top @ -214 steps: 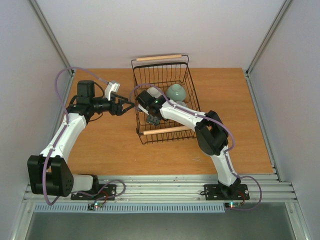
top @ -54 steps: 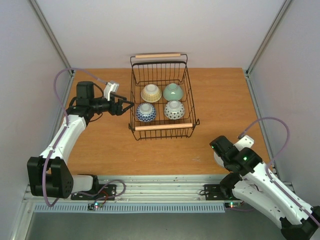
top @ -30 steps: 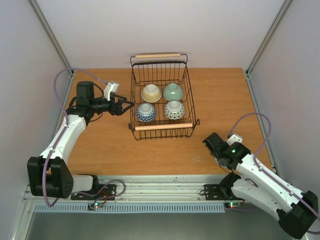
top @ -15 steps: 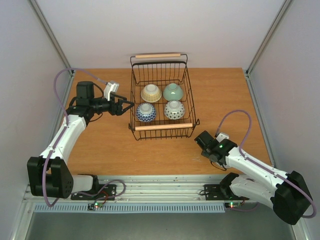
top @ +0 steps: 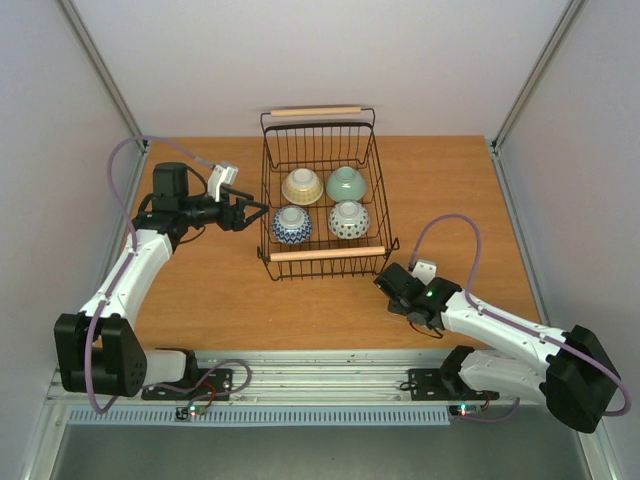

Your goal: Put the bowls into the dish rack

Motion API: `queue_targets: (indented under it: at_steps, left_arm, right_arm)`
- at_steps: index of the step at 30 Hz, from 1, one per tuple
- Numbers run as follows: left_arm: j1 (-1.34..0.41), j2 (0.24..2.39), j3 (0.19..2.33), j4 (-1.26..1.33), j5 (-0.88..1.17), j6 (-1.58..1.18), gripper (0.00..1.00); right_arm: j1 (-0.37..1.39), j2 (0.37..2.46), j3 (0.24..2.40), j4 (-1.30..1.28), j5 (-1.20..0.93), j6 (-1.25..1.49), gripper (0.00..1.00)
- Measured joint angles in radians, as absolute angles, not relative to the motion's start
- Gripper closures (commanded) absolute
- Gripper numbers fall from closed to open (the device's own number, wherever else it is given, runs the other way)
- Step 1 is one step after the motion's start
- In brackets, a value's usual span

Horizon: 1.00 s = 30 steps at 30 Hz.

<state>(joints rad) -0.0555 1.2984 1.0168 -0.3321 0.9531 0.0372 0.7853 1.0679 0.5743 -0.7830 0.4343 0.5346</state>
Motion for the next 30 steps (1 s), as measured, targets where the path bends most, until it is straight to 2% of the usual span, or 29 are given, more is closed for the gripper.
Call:
queue_targets:
  at_steps: [4, 8, 16, 22, 30]
  left_arm:
    - [-0.056, 1.298, 1.017, -0.332, 0.953, 0.037, 0.23]
    - [-0.056, 1.298, 1.017, -0.332, 0.953, 0.038, 0.23]
    - [-0.056, 1.298, 1.017, -0.332, 0.953, 0.038, 0.23]
    - [-0.056, 1.296, 1.017, -0.332, 0.953, 0.038, 0.23]
    - [-0.056, 1.295, 1.017, -0.332, 0.953, 0.038, 0.23]
  right_arm:
    - [0.829, 1.071, 0.599, -0.736, 0.414, 0.503, 0.91]
    - [0.859, 1.059, 0.622, -0.702, 0.398, 0.475, 0.70]
    - [0.864, 1.004, 0.624, -0.678, 0.383, 0.445, 0.48]
    - [0.865, 0.950, 0.624, -0.731, 0.433, 0.488, 0.44]
    - [0.865, 0.866, 0.646, -1.114, 0.604, 0.754, 0.44]
